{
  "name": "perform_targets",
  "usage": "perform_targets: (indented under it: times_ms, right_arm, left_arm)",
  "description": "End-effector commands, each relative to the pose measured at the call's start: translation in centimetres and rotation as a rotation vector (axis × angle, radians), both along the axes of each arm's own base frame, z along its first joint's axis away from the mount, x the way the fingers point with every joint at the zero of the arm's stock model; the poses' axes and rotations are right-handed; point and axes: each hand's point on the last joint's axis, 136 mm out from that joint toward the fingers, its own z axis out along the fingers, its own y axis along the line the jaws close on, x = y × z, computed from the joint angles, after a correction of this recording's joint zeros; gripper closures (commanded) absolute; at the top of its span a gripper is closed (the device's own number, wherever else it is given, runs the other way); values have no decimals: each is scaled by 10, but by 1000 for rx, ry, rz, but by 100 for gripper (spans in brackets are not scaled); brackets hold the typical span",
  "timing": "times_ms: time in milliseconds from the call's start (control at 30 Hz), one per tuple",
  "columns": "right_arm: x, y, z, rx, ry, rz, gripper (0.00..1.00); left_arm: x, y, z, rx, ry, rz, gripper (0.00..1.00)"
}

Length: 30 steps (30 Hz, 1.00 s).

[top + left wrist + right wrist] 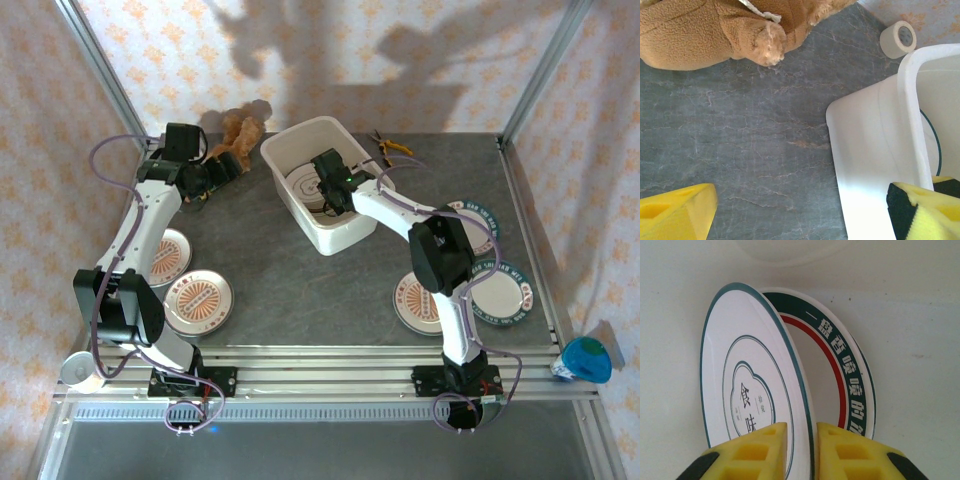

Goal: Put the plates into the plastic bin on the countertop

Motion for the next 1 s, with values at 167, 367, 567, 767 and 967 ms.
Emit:
perform_targets:
  times_ms: [167, 367, 567, 767, 967]
  right_arm:
    - [-3, -12, -4, -30, 7, -44, 74]
    - [-5, -16, 0, -39, -4, -50, 62]
    - [-6, -18, 10, -50, -19, -42, 49]
    - [-2, -19, 39, -70, -81, -4, 33]
    - [-2, -21, 62, -111, -134, 56, 22]
  left_arm:
    - [-15, 5, 2, 34, 2, 27, 10]
    - [-17, 8, 2, 42, -4, 38, 10]
    - [-20, 8, -1, 23, -1, 61, 10]
    - [-25, 8, -5, 23, 0, 61, 10]
    - [-34, 8, -17, 30, 33, 51, 10]
